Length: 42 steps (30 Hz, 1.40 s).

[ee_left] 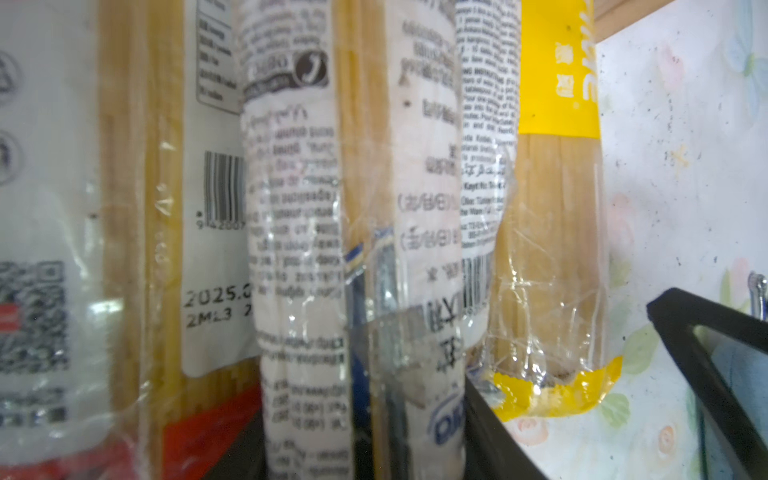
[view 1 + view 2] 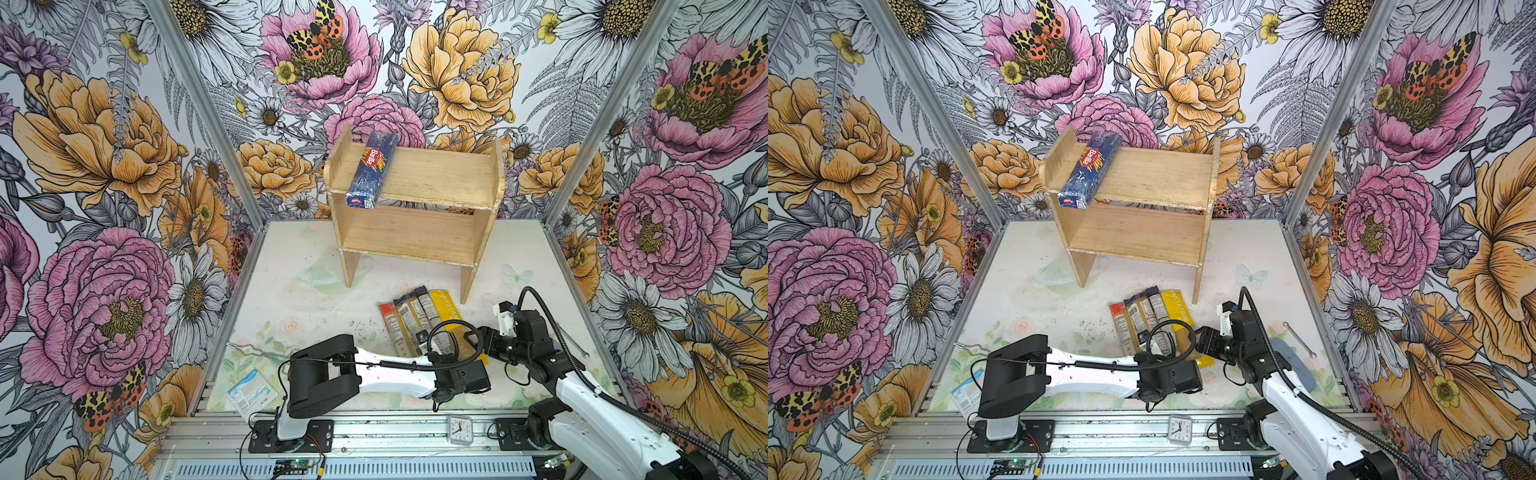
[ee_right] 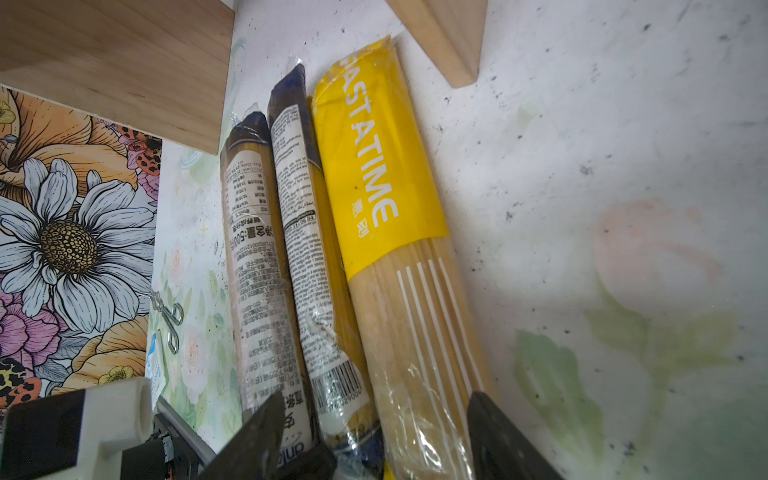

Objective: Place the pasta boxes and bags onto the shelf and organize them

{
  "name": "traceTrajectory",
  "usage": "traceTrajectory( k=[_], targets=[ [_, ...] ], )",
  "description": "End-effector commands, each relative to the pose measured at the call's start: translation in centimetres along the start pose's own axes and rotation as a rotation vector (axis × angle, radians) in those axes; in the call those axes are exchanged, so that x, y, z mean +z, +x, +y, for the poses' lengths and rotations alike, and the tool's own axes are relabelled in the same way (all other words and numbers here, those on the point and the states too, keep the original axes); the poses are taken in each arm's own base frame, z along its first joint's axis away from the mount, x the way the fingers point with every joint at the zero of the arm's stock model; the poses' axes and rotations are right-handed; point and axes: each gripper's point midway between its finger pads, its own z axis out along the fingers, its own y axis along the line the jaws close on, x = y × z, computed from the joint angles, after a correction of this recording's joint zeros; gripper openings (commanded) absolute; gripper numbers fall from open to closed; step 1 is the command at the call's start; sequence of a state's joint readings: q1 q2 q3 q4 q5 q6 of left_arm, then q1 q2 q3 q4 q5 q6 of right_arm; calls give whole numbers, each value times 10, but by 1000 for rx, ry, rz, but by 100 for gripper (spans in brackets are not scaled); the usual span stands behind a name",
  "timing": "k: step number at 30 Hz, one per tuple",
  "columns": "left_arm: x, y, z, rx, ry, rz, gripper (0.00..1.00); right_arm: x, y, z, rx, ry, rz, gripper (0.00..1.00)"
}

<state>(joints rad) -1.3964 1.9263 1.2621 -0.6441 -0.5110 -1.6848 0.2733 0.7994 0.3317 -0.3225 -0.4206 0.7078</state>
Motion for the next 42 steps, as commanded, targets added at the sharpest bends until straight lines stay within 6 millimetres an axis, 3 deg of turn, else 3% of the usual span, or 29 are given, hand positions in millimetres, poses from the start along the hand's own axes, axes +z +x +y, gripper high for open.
traceTrajectory(
  k=[1, 12, 20, 22, 30, 42],
  targets=[
    [17, 6, 47, 71, -148, 4, 49, -3, -2, 5, -2, -18, -5, 71],
    [2, -4, 41, 109, -105, -14, 36, -6, -6, 7, -10, -13, -23, 70],
    [-16, -15, 32, 231, -52, -31, 8, -7, -13, 4, -14, 13, -46, 71],
    [-32, -25, 23, 241, -8, -40, 0, -7, -15, 3, -13, 25, -53, 71],
    [-48, -45, 15, 332, 35, -84, 0, -9, -24, 0, -8, 59, -88, 71],
    [-50, -44, 22, 384, 32, -75, 0, -7, -25, -4, 20, 81, -88, 71]
  ],
)
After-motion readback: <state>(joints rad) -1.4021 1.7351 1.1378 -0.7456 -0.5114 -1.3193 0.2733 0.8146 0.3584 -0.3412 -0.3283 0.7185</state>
